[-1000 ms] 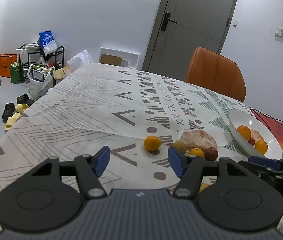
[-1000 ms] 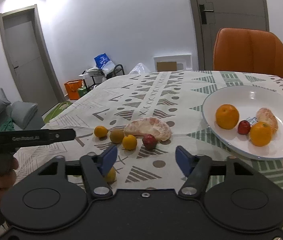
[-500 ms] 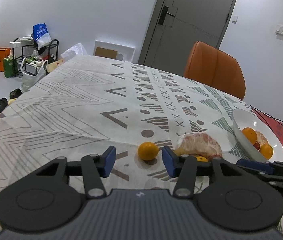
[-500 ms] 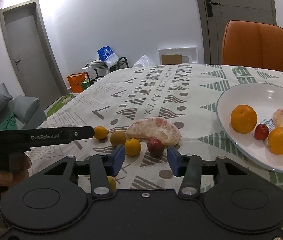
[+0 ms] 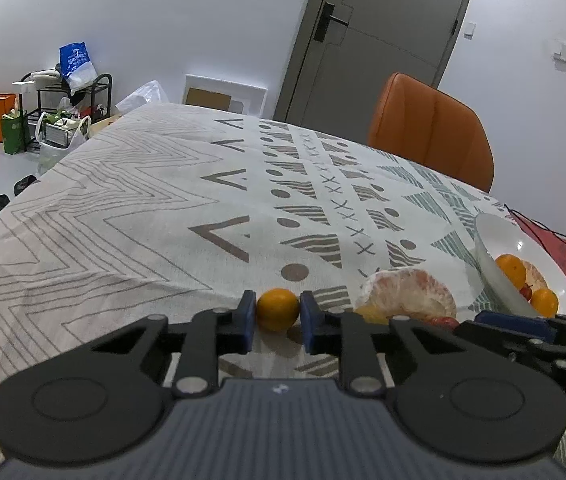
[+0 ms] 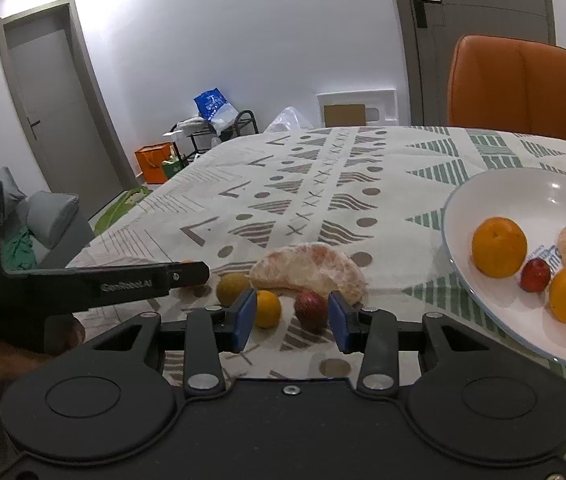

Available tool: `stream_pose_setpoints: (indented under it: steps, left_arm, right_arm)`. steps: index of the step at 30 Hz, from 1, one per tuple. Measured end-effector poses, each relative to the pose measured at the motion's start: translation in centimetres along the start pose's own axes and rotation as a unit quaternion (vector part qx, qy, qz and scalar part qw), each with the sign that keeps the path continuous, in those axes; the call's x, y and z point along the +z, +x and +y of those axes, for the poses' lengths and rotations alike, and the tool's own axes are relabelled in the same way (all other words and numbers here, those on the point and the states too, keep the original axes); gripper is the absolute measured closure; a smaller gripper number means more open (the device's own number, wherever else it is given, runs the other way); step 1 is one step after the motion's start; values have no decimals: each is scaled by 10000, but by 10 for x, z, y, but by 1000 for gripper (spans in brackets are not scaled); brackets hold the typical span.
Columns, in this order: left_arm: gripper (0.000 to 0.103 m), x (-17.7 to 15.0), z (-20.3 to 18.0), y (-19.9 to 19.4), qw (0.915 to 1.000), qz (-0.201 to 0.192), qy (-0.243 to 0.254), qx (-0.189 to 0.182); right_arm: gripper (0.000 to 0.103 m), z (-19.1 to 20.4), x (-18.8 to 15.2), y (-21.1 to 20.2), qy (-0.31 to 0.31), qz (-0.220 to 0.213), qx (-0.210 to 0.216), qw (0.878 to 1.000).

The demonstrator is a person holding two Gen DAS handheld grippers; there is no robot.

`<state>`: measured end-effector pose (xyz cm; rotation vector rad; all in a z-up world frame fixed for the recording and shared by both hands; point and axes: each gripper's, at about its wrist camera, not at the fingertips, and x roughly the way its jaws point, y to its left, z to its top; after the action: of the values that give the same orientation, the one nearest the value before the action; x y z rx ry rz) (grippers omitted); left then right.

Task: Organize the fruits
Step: 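Grasp a small orange with the left tool while the right tool grasps a yellow-green fruit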

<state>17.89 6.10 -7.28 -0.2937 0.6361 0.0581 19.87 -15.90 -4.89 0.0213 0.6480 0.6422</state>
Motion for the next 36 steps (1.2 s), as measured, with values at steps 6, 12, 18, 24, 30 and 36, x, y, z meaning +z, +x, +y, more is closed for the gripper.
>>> stream_pose_setpoints:
  steps: [6, 12, 18, 24, 30, 36]
  left_arm:
    - [81, 4, 8, -10, 9999, -79, -73, 1]
    - [81, 8, 18, -21, 9997, -176, -158, 79]
    - [81, 8, 27, -28, 9993, -234, -263, 147]
    - [81, 8, 33, -32, 9989, -265, -331, 183]
    - [81, 9, 26, -33, 9992, -289, -254, 122]
    - [81, 10, 21, -35, 9992, -328, -231, 83]
  right_arm:
    - [63, 14, 6, 11, -153, 37, 166, 9997]
    - [63, 26, 12, 24, -292, 45, 291, 9991]
    - [63, 36, 18, 39, -593, 166, 351, 9975]
    - [72, 47, 17, 53, -999, 366, 296, 9939]
    - [103, 45, 21, 41, -1034, 168, 199, 9943]
    - [92, 36, 22, 38, -811, 212, 254, 9962]
